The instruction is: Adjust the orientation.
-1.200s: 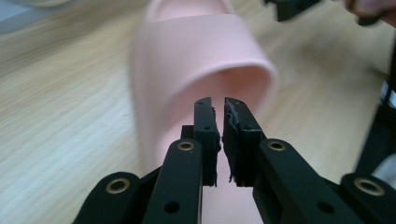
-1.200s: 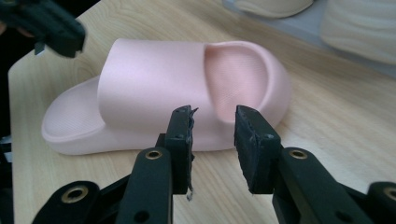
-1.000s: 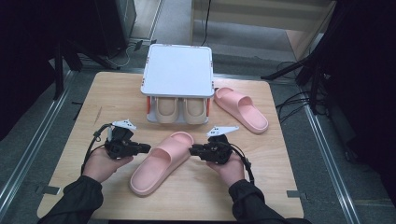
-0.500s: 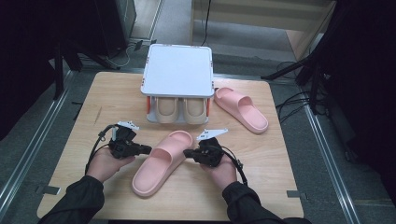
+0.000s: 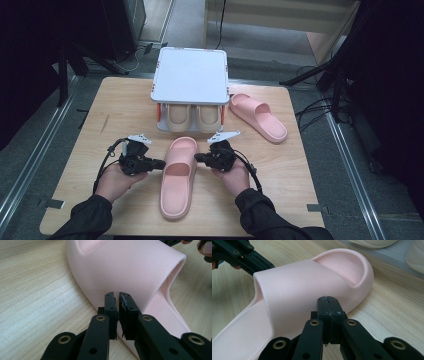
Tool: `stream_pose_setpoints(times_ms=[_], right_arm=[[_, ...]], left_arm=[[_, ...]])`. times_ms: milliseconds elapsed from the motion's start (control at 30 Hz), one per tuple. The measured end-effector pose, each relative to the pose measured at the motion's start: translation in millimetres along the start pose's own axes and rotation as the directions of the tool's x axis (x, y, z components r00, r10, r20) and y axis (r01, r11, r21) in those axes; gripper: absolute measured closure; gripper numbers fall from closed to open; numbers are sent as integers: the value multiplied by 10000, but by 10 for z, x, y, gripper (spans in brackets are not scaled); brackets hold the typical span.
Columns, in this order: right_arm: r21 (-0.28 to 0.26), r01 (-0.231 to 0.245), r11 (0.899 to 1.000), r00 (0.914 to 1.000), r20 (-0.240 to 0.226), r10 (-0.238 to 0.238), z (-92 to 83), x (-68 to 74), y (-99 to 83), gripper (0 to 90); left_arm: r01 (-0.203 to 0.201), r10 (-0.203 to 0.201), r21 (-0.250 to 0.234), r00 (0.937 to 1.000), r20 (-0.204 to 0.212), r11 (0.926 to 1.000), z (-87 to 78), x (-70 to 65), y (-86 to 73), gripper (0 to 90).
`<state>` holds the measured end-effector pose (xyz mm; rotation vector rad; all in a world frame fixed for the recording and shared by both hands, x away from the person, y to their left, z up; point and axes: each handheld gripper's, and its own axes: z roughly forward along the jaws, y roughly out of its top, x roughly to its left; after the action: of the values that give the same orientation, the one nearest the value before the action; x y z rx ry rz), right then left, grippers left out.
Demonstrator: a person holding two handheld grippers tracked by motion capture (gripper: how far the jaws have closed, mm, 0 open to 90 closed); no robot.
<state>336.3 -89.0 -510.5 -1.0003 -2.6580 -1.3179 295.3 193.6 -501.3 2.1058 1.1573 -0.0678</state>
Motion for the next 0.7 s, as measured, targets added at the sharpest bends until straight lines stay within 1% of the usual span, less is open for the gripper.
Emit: stream_pose_setpoints(times_ms=[167, 200, 233, 300, 367, 400, 467, 500, 633, 700], right_arm=[[8, 112, 9999, 9999, -30, -112, 27, -19, 28, 885], [9, 126, 9999, 9999, -4, -126, 26, -21, 29, 869], [35, 157, 9999, 9999, 36, -157, 23, -26, 27, 847], [56, 307, 9995, 9995, 112, -307, 12, -38, 20, 820], [94, 350, 9993, 9993, 89, -351, -3, -46, 17, 799], [68, 383, 9992, 9992, 75, -383, -9, -52, 17, 791], [25, 316, 9995, 9995, 62, -317, -41, -65, 17, 759], [-25, 292, 9996, 9996, 56, -292, -59, -72, 17, 754], [-233, 202, 9995, 9998, 81, -200, -146, -113, 14, 715], [-278, 142, 9995, 9997, 183, -137, -200, -142, 7, 712]], left_arm=[[-6, 6, -98, 10000, -8, 10000, -24, 6, 7, 823], [28, -28, -112, 10000, -22, 9999, -31, 13, 11, 818], [174, -173, -106, 9998, 54, 9998, -44, 21, 15, 812], [213, -210, -219, 9997, 137, 9995, -87, 34, 24, 811], [240, -237, -317, 9997, 98, 9992, -132, 35, 33, 802], [270, -263, -372, 9995, 195, 9989, -164, 34, 40, 791], [311, -297, -393, 9990, 344, 9987, -202, 29, 51, 745], [257, -243, -374, 9990, 385, 9990, -215, 30, 55, 717], [213, -198, -356, 9988, 438, 9991, -252, 48, 73, 631], [286, -266, -391, 9984, 502, 9988, -263, 65, 83, 610]])
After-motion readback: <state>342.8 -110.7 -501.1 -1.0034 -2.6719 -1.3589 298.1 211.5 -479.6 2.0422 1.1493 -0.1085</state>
